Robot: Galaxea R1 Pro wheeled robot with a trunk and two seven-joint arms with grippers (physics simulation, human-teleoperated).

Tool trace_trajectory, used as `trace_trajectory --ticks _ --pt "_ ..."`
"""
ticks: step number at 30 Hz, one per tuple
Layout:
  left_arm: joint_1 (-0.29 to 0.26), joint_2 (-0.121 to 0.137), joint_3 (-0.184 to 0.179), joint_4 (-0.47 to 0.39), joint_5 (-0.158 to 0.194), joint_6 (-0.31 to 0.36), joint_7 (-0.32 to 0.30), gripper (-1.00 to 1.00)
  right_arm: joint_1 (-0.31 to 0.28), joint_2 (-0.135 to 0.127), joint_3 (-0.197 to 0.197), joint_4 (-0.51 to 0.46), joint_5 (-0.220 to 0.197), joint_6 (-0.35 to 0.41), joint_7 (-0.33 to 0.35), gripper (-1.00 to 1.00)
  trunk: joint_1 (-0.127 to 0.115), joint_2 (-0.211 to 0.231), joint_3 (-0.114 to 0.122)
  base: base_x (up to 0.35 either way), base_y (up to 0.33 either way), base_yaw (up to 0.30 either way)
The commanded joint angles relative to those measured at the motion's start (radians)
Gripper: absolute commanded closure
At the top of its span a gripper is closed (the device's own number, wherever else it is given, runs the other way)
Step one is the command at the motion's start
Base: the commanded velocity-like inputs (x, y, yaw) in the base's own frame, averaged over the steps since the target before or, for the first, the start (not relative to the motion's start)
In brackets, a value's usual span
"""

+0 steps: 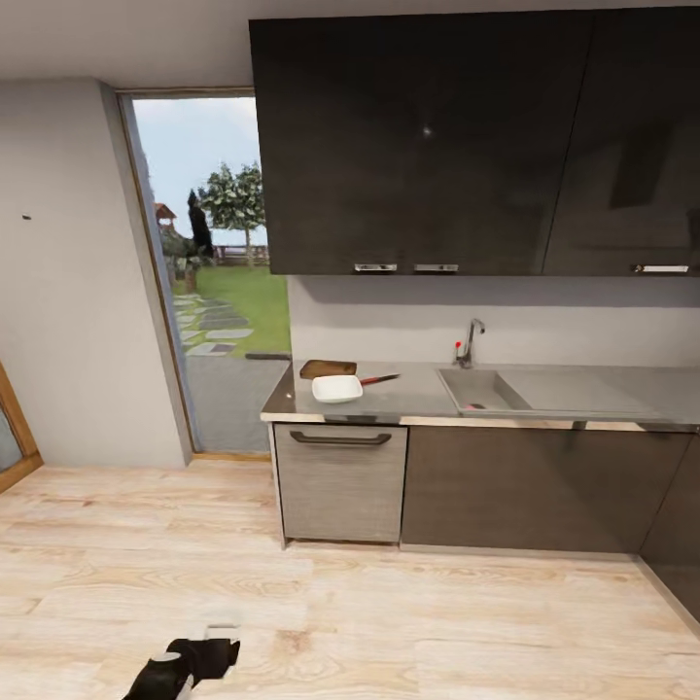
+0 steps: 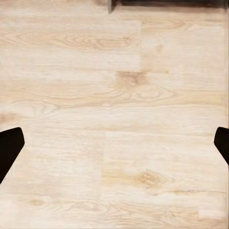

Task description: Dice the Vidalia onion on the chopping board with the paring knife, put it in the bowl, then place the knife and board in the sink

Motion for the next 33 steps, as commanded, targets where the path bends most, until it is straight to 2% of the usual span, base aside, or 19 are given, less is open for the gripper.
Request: trace_trajectory --ticks 1,2,4,7,10,11,12,13,15,16,20,23,26,30,33 --pt "-0.012 0.0 0.001 -0.018 -0.001 0.03 0.0 -1.0 0.0 0.0 0.0 0.001 0.0 -0.003 -0.002 -1.0 0.0 -0.001 -0.001 0.0 0.0 0.0" --pt "-0.044 0.0 0.0 -0.06 -0.001 0.101 0.0 -1.0 0.0 0.0 0.0 0.001 0.0 -0.003 -0.002 -1.0 0.0 -0.001 -0.001 0.0 0.0 0.0" --pt "-0.079 0.0 0.0 -0.092 0.0 0.168 -0.001 -1.0 0.0 0.0 0.0 0.001 0.0 -0.003 -0.002 -1.0 0.0 -0.001 -0.001 0.0 0.0 0.0" --pt "-0.134 -0.001 -0.001 -0.115 0.001 0.231 -0.001 -1.0 0.0 0.0 0.0 0.001 0.0 -0.003 -0.001 -1.0 0.0 -0.001 -0.001 0.0 0.0 0.0" --pt "-0.232 -0.001 -0.004 -0.124 0.002 0.288 -0.002 -1.0 0.0 0.0 0.001 0.001 0.0 -0.004 -0.001 -1.0 0.0 -0.001 -0.001 0.0 0.0 0.0" --pt "-0.249 -0.001 -0.004 -0.125 0.002 0.302 -0.002 -1.0 0.0 0.0 0.002 0.001 0.0 -0.004 0.0 -1.0 0.0 -0.001 -0.001 0.0 0.0 0.0" --pt "-0.285 -0.003 -0.005 -0.125 0.002 0.338 -0.002 -1.0 0.0 0.0 0.002 0.001 0.0 -0.004 0.0 -1.0 0.0 -0.001 -0.001 0.0 0.0 0.0" --pt "-0.34 -0.014 -0.006 -0.126 0.002 0.402 -0.003 -1.0 0.0 0.0 0.003 0.001 0.0 -0.005 0.0 -1.0 0.0 -0.001 -0.001 0.0 0.0 0.0" --pt "-0.396 -0.031 -0.006 -0.125 0.002 0.461 -0.003 -1.0 0.0 0.0 0.003 0.001 0.001 -0.005 0.0 -1.0 0.0 -0.001 -0.001 0.0 0.0 0.0" --pt "-0.466 -0.051 -0.009 -0.122 0.001 0.509 -0.002 -1.0 0.0 -0.001 0.003 0.001 0.002 -0.005 0.0 -1.0 0.0 -0.001 -0.001 0.0 0.0 0.0" --pt "-0.572 -0.088 -0.015 -0.107 0.001 0.537 -0.001 -1.0 0.0 -0.002 0.003 0.001 0.005 -0.005 0.0 -1.0 0.0 -0.001 -0.001 0.0 0.0 0.0" --pt "-0.682 -0.106 -0.017 -0.064 0.001 0.554 0.0 -1.0 0.0 -0.002 0.004 0.001 0.005 -0.005 0.0 -1.0 0.0 -0.001 -0.001 0.0 0.0 0.0" --pt "-0.816 -0.114 -0.017 0.03 0.002 0.579 0.0 -1.0 0.0 -0.002 0.004 0.001 0.006 -0.005 0.0 -1.0 0.0 -0.001 -0.001 0.0 0.0 0.0" --pt "-0.931 -0.121 -0.018 0.135 0.002 0.587 0.001 -1.0 0.0 -0.003 0.003 0.001 0.003 -0.005 0.0 -1.0 0.0 -0.001 -0.001 0.0 0.0 0.0" --pt "-0.978 -0.127 -0.023 0.174 0.001 0.588 -0.001 -1.0 0.0 -0.003 0.002 0.001 0.003 -0.005 0.0 -1.0 0.0 -0.001 -0.001 0.0 0.0 0.0"
